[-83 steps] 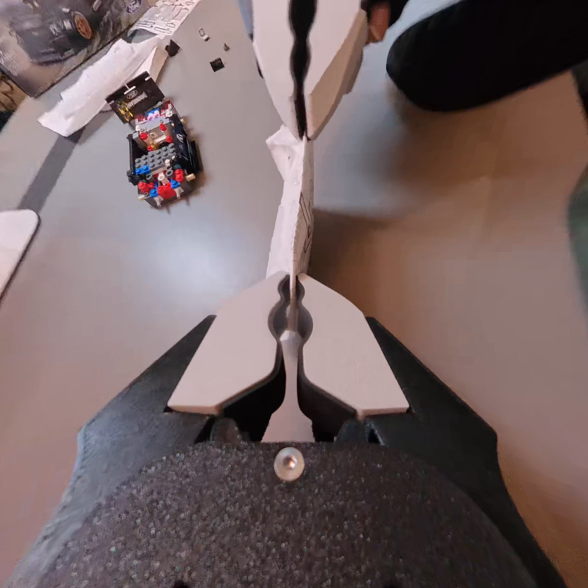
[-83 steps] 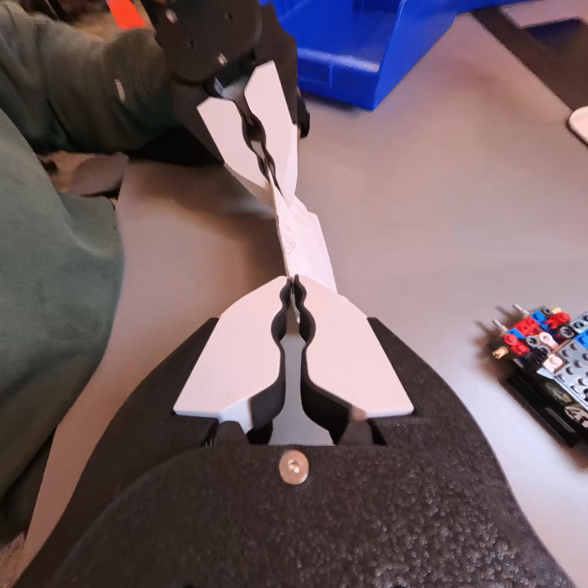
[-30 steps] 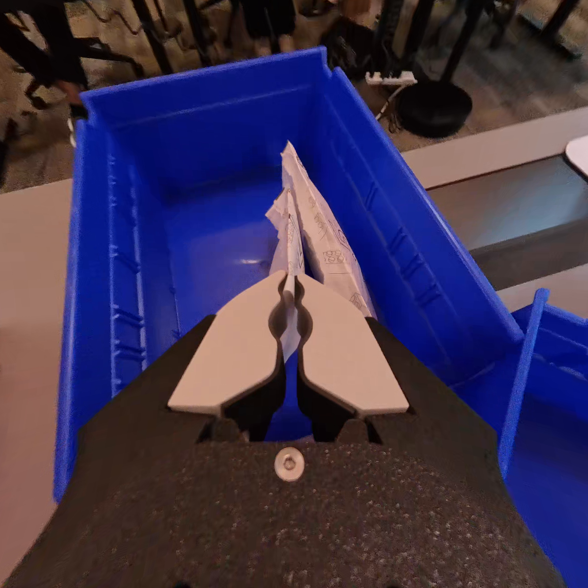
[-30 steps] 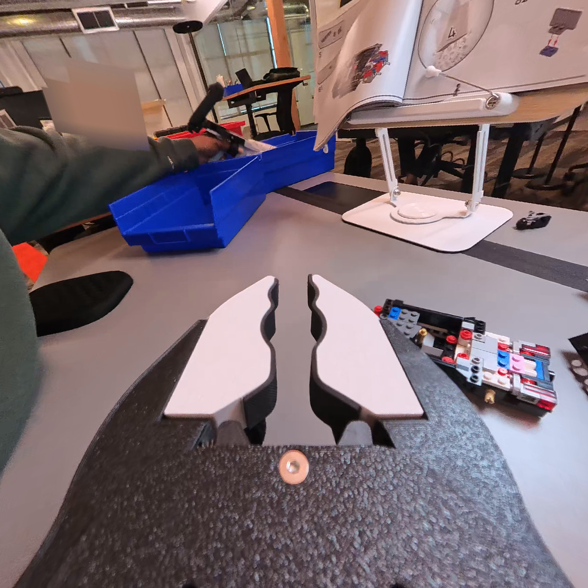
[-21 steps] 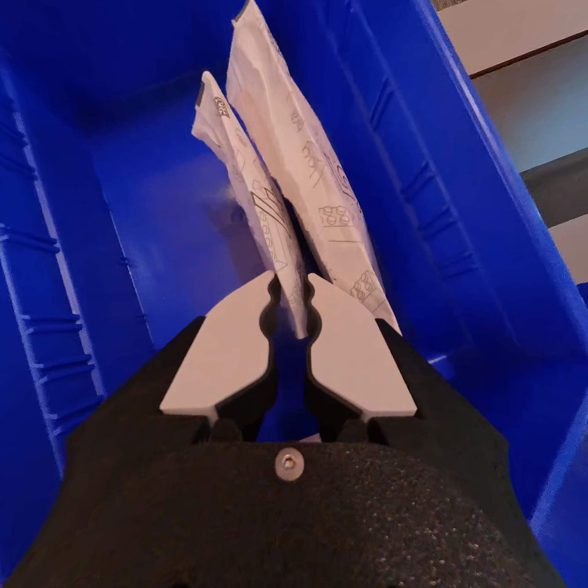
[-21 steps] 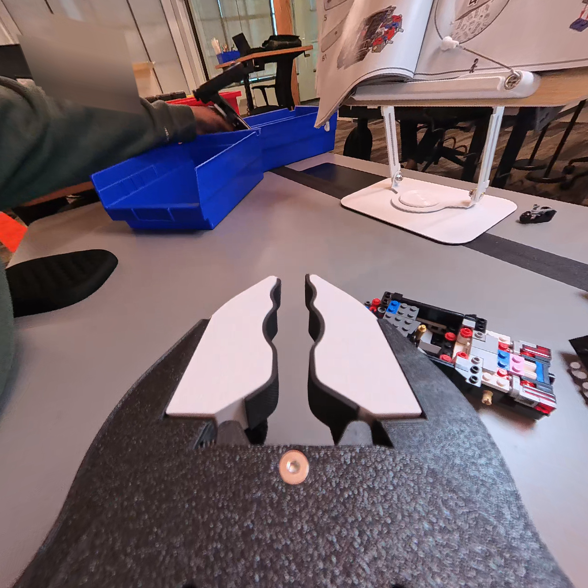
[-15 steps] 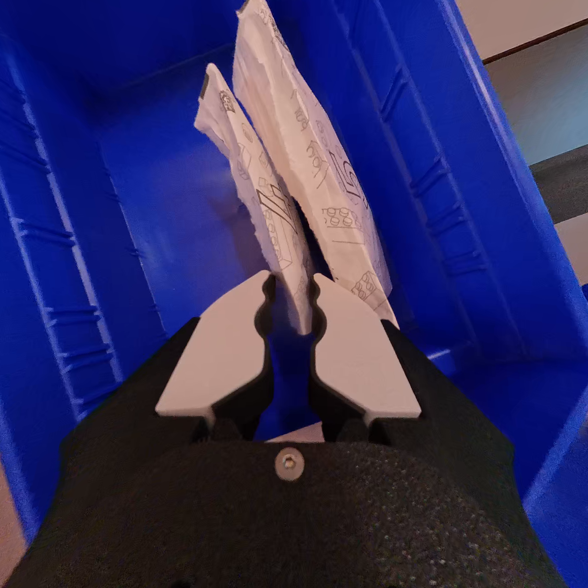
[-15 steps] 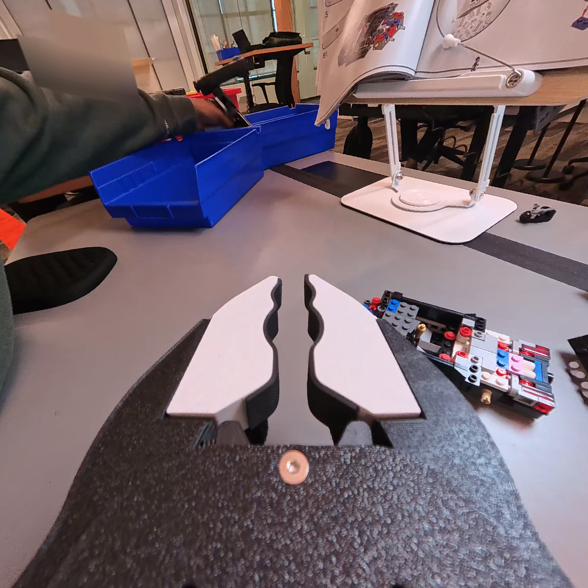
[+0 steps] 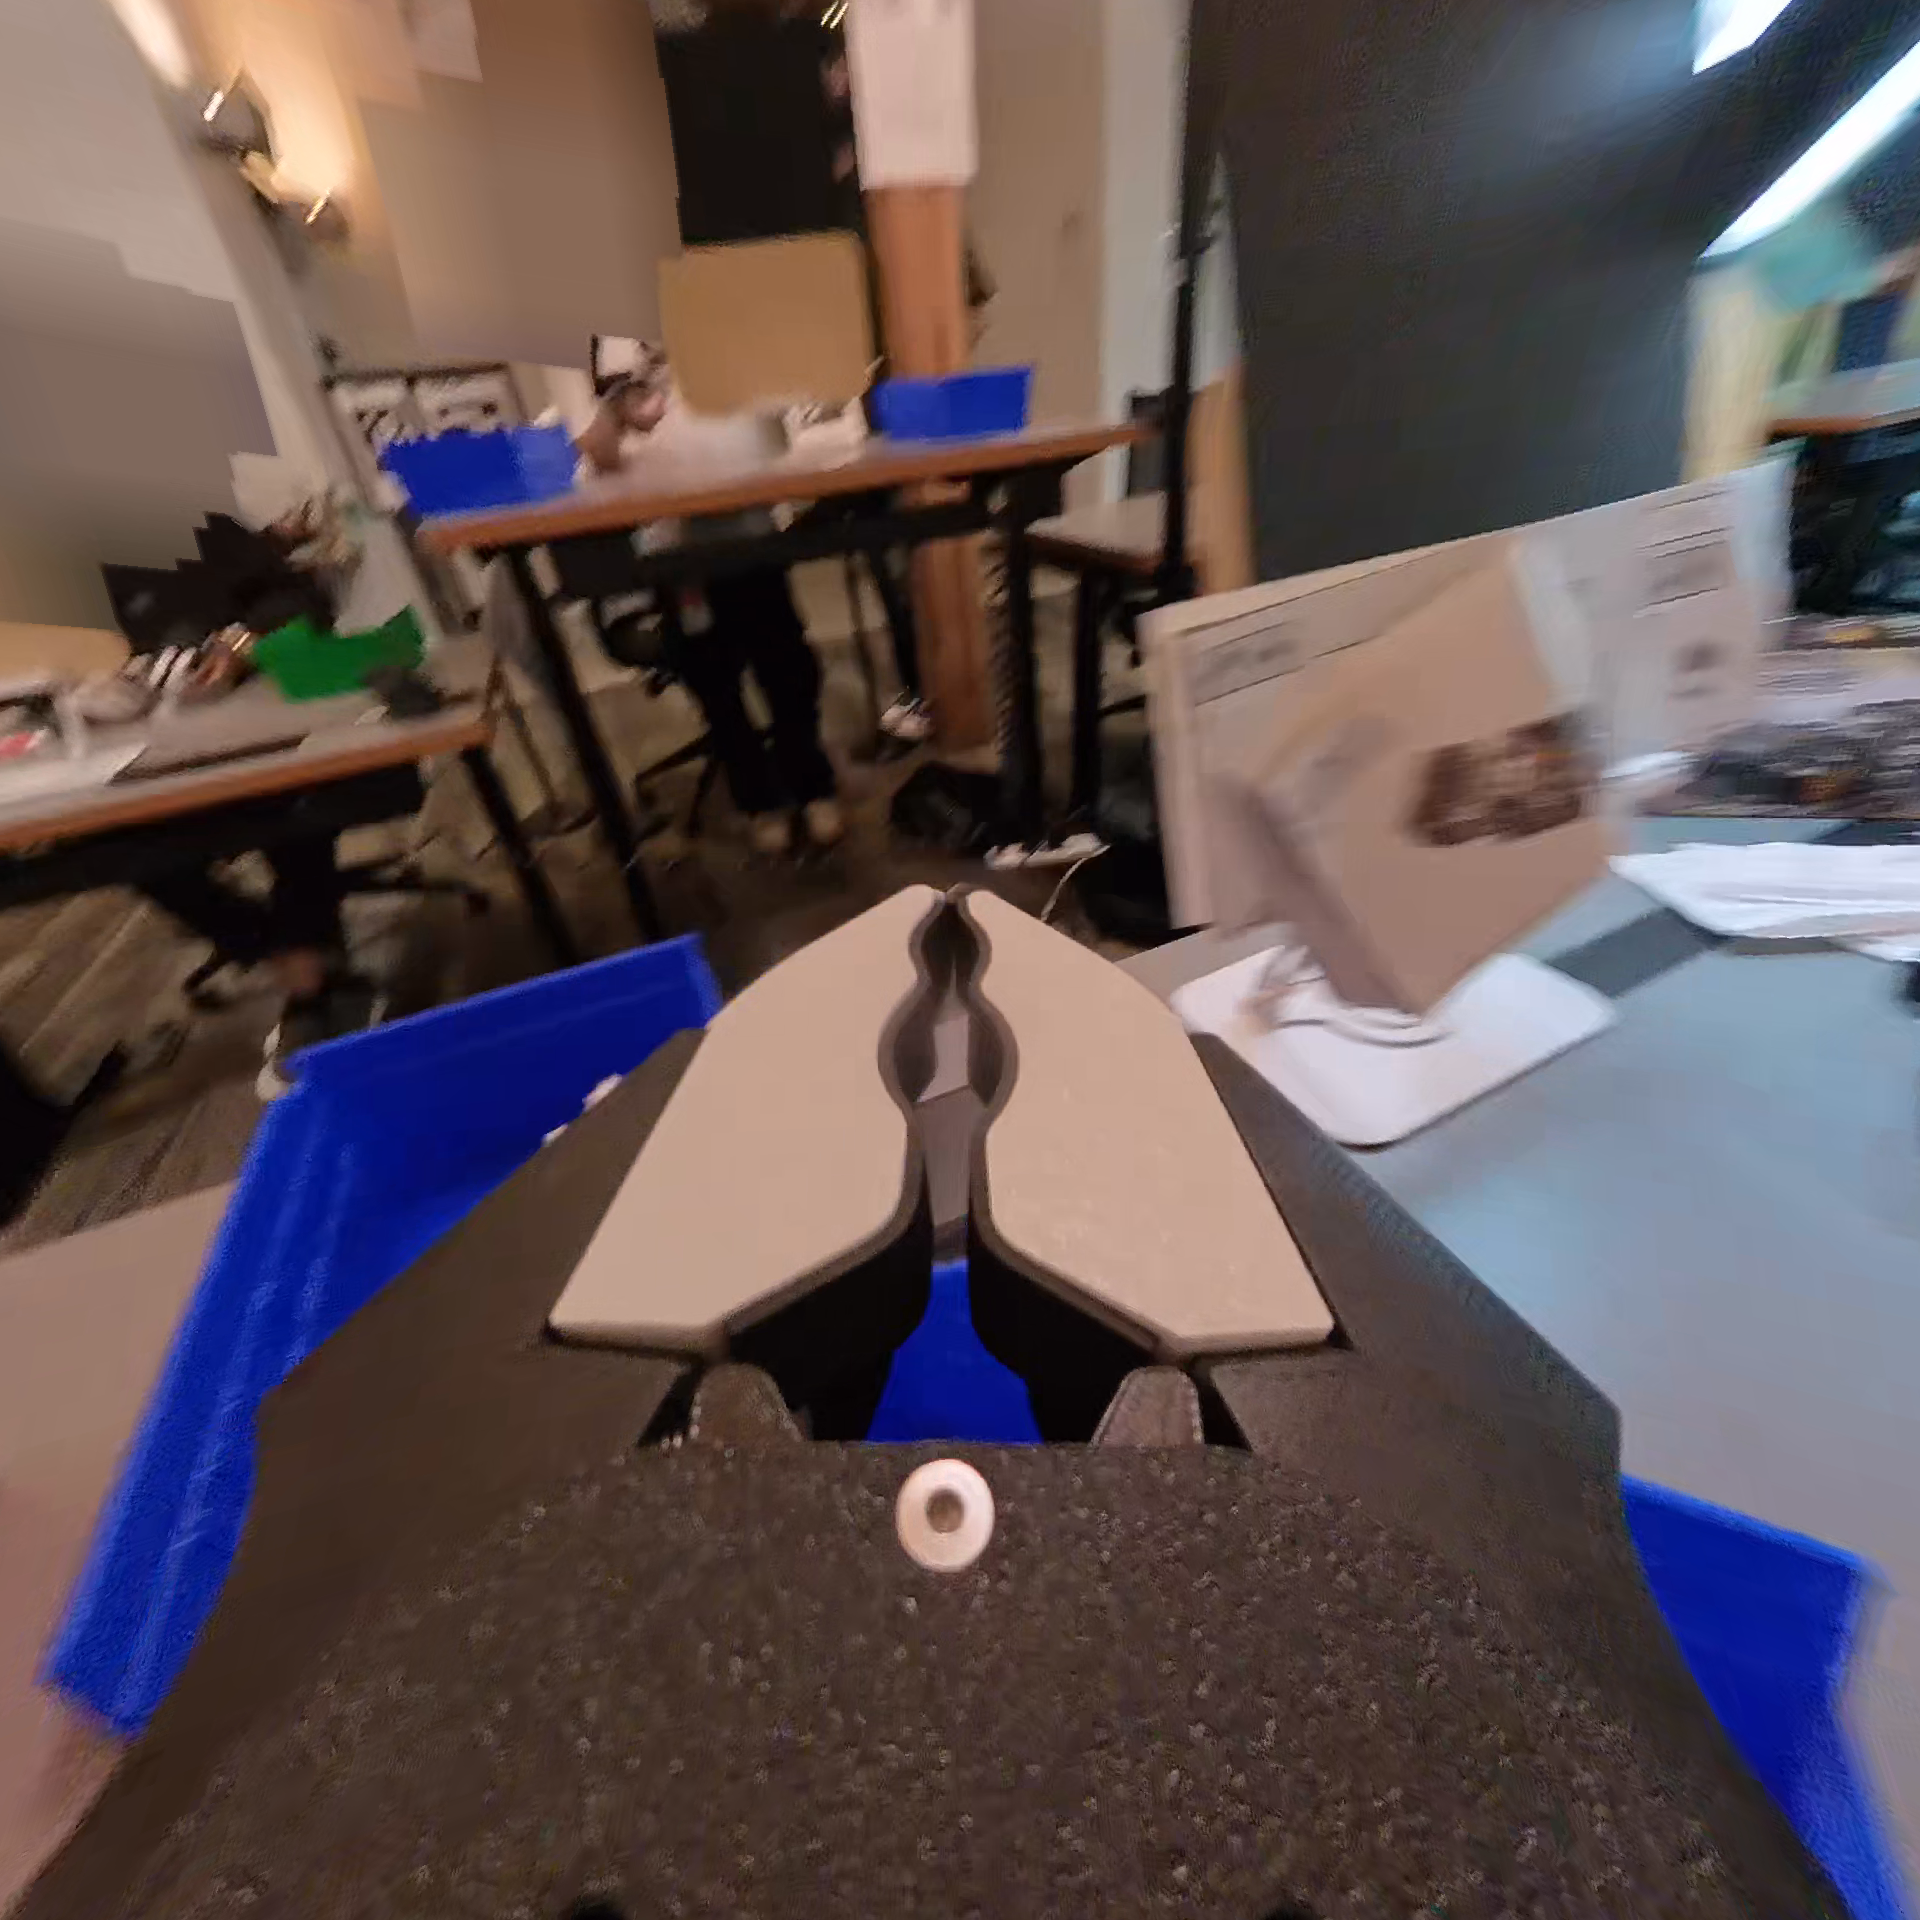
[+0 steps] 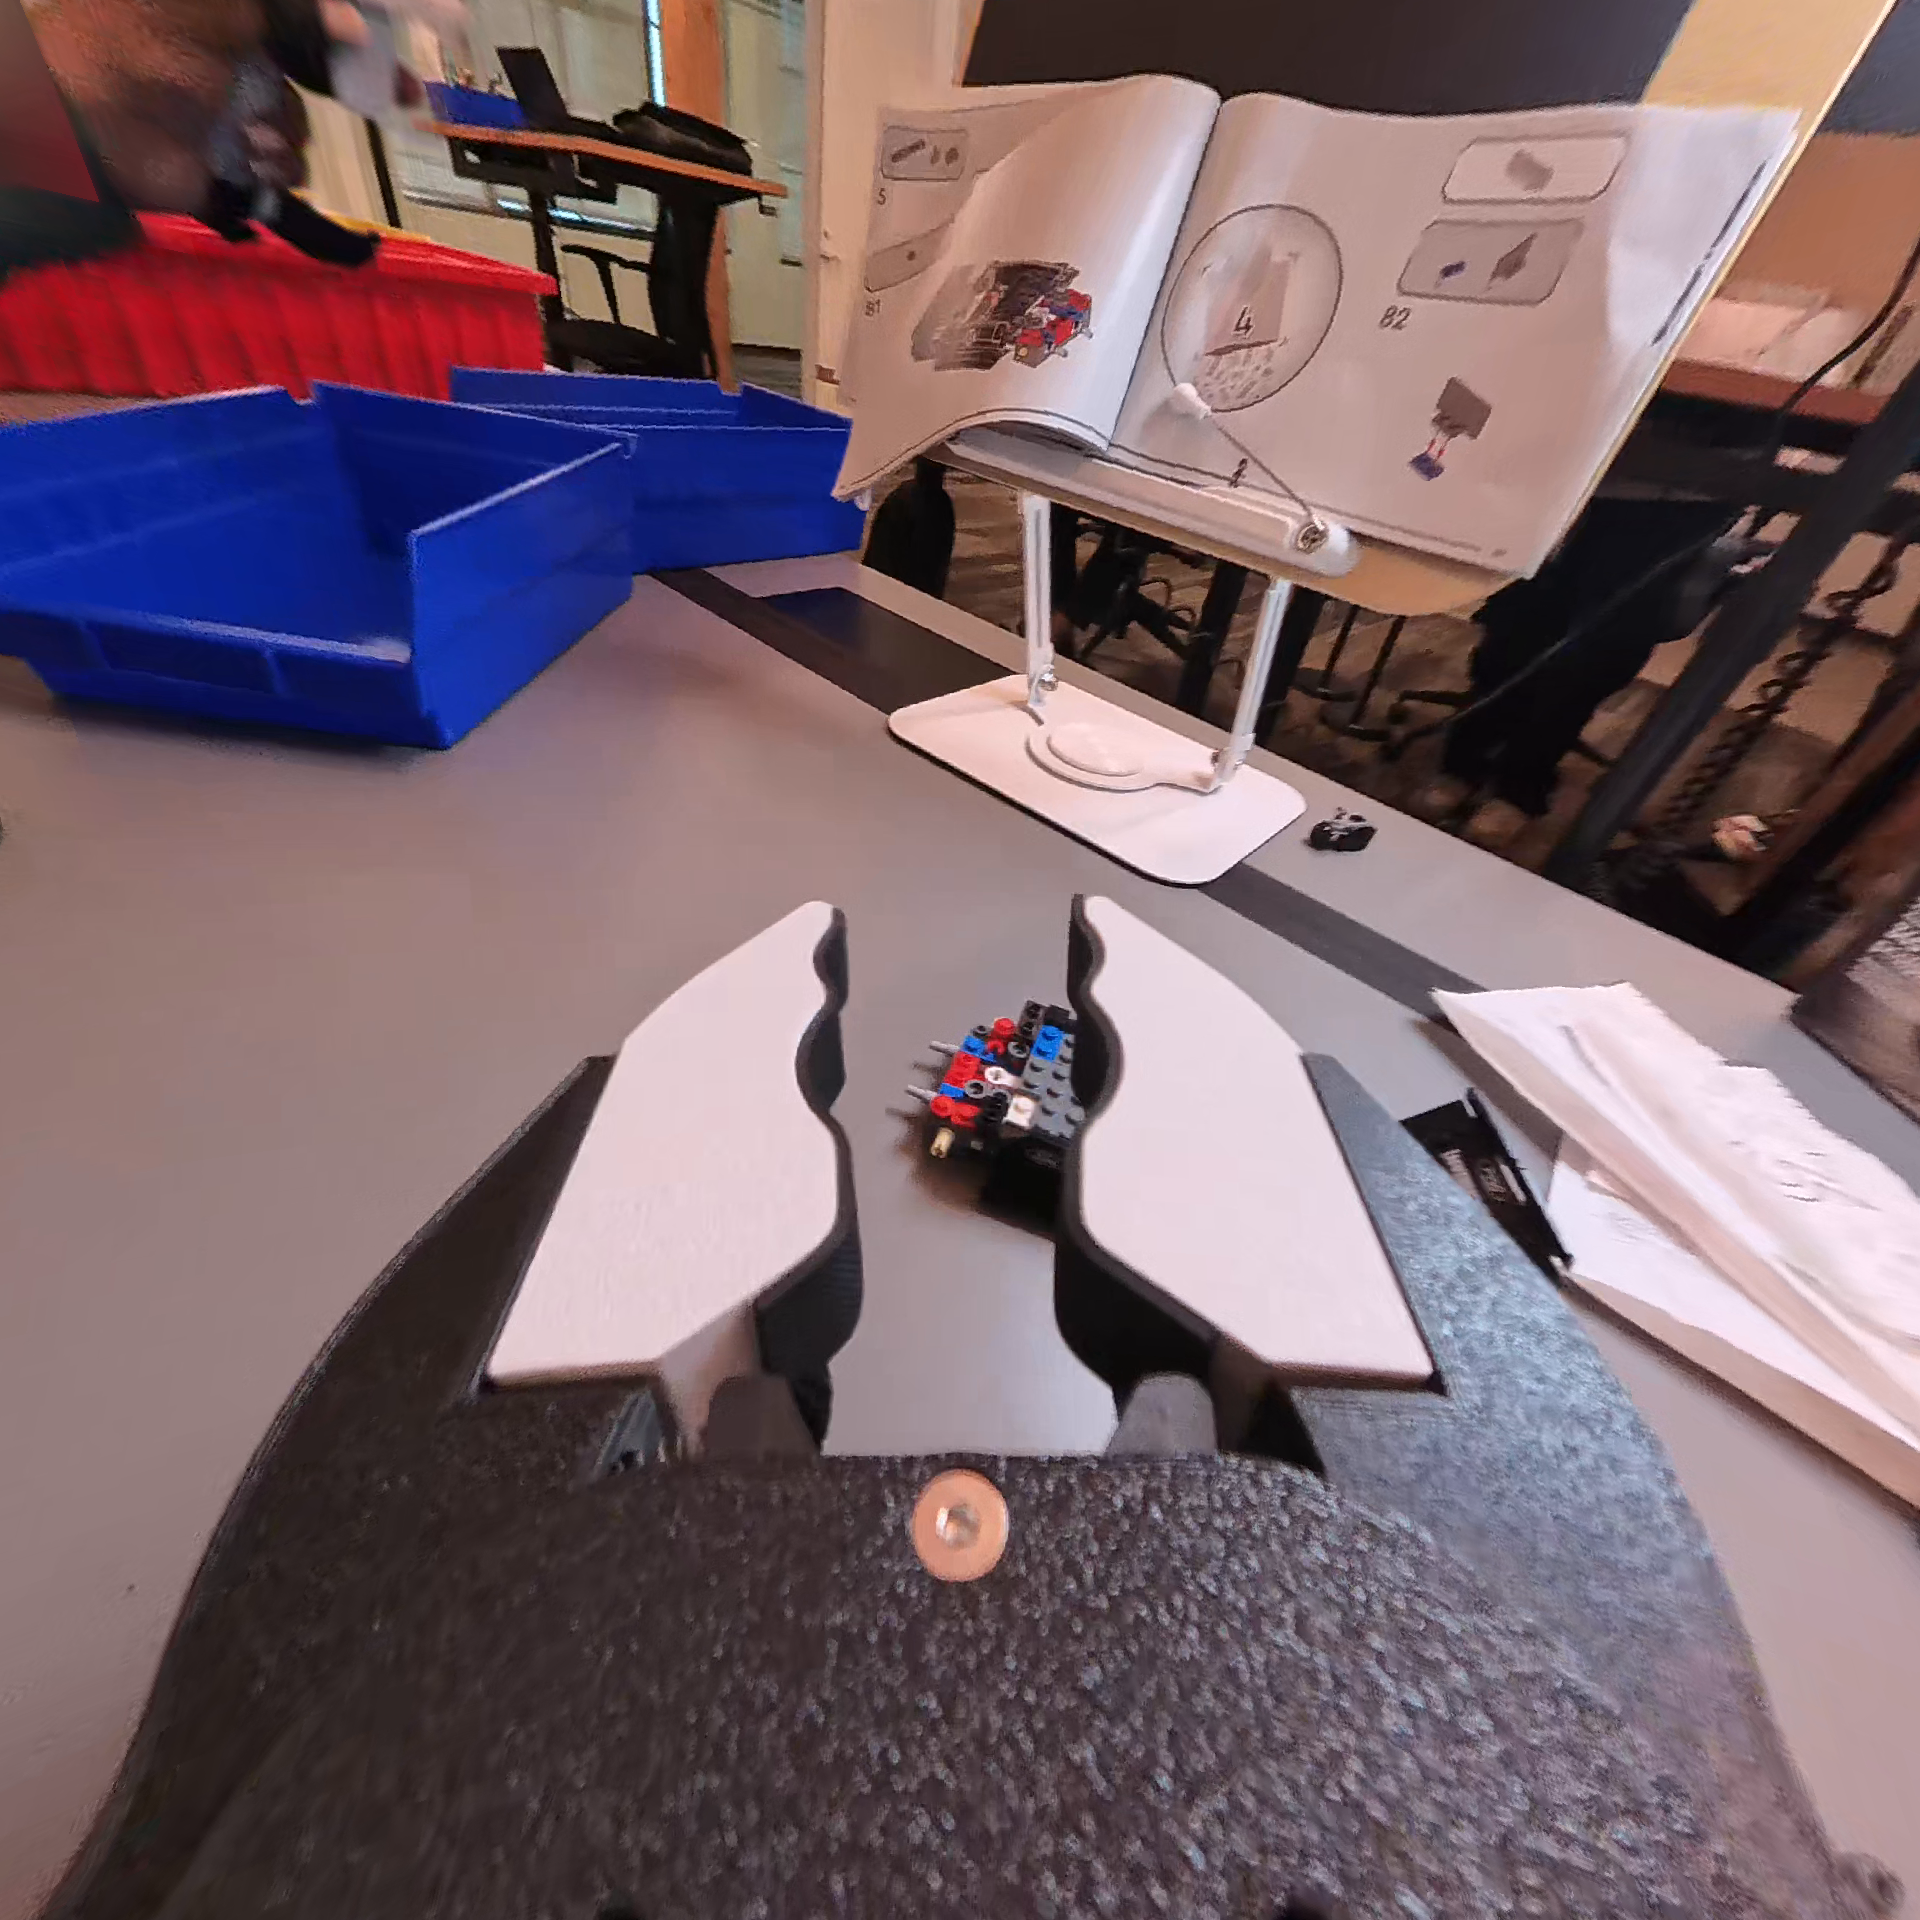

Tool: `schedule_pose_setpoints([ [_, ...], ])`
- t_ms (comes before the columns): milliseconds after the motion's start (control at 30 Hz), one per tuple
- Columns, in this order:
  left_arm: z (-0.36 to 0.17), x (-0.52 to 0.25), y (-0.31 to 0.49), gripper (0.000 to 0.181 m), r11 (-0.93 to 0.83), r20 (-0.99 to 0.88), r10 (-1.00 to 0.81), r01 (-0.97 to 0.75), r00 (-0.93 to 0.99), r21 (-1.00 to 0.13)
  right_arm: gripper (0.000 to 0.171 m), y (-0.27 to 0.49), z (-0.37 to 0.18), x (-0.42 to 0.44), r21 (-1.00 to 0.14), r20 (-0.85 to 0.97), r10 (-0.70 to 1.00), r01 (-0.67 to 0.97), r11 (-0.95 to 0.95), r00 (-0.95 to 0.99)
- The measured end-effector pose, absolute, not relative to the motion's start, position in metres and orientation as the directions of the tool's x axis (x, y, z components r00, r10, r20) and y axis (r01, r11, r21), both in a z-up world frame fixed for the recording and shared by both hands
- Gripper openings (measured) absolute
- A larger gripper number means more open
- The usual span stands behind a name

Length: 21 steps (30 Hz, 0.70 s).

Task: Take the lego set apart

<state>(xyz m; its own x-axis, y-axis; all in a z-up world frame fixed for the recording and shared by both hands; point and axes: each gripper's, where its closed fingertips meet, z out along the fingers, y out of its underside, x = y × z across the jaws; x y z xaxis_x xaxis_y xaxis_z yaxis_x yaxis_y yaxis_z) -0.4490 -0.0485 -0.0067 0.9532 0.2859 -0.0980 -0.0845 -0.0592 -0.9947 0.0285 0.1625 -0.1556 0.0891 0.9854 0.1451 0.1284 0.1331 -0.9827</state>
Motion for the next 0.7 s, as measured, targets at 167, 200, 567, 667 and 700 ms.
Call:
schedule_pose_setpoints([
  [167,-0.005,-0.289,-0.034,0.000,0.023,-0.159,0.088,-0.161,0.983,-0.987,0.000,0.152,-0.148,0.032,-0.982,0.178,0.981,0.085,0.172,0.077],
  [200,-0.009,-0.265,-0.029,0.000,0.047,-0.166,0.067,-0.170,0.984,-0.984,0.000,0.150,-0.145,0.030,-0.980,0.187,0.980,0.078,0.182,0.067],
  [567,-0.069,-0.177,0.089,0.000,0.133,-0.030,0.035,-0.034,0.999,-0.991,0.019,0.188,-0.078,-0.106,-0.864,0.500,0.855,0.147,0.481,0.139],
  [667,-0.074,-0.188,0.118,0.000,0.114,0.009,0.058,0.002,0.998,-0.993,0.030,0.229,-0.071,-0.161,-0.792,0.602,0.782,0.247,0.559,0.161],
  [700,-0.076,-0.191,0.126,0.000,0.105,0.027,0.058,0.020,0.998,-0.994,0.033,0.241,-0.071,-0.177,-0.769,0.627,0.763,0.281,0.574,0.156],
])
